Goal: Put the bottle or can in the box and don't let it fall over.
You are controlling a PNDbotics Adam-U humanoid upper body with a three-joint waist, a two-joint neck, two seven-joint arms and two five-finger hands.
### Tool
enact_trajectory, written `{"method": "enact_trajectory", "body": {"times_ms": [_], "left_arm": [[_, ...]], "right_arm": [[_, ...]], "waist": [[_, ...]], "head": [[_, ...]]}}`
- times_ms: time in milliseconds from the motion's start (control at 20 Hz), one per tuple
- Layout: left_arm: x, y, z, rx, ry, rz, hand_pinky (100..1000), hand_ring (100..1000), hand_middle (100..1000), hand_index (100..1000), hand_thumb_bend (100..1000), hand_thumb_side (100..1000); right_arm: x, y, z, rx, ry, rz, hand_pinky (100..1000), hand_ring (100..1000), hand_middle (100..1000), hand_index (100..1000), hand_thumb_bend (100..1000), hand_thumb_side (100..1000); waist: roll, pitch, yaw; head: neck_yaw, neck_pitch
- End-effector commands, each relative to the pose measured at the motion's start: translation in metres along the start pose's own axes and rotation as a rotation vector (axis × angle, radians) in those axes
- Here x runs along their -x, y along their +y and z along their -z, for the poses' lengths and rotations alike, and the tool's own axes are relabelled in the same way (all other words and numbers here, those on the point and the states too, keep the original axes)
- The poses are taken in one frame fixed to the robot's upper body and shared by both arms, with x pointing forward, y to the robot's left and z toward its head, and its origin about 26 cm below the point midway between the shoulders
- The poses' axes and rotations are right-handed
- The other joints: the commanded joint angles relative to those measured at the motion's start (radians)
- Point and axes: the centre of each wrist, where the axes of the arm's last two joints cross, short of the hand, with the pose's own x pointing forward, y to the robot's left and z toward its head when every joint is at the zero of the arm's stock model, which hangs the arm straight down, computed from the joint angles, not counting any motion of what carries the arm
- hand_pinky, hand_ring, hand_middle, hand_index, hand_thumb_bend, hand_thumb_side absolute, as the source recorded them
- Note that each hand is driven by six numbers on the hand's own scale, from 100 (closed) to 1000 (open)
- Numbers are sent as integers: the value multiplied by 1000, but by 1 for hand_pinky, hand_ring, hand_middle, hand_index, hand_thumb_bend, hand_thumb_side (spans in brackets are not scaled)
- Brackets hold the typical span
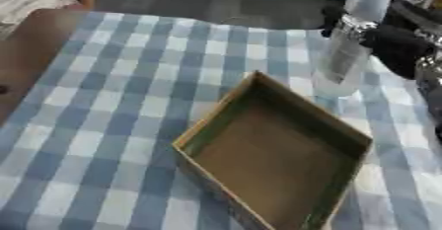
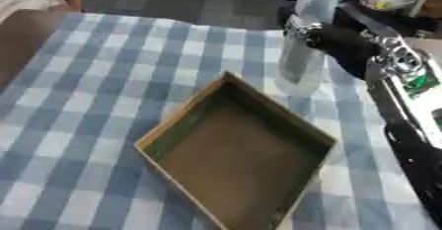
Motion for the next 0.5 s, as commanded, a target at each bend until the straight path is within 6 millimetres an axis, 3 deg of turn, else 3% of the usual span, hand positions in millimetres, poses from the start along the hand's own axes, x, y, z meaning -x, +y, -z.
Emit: {"method": "enact_trajectory", "body": {"times_ms": [50, 500], "left_arm": [[-7, 4, 4, -4, -28, 23, 1000, 633, 852, 925, 100, 723], [-7, 3, 5, -4, -32, 25, 1000, 632, 851, 925, 100, 726]], "right_arm": [[-7, 4, 1, 4, -29, -10, 859, 1000, 1000, 169, 100, 320], [-3, 27, 0, 9, -44, -42, 856, 1000, 1000, 176, 100, 316]], "waist": [[6, -7, 3], [6, 16, 4]], "head": [[2, -10], [8, -11]]}}
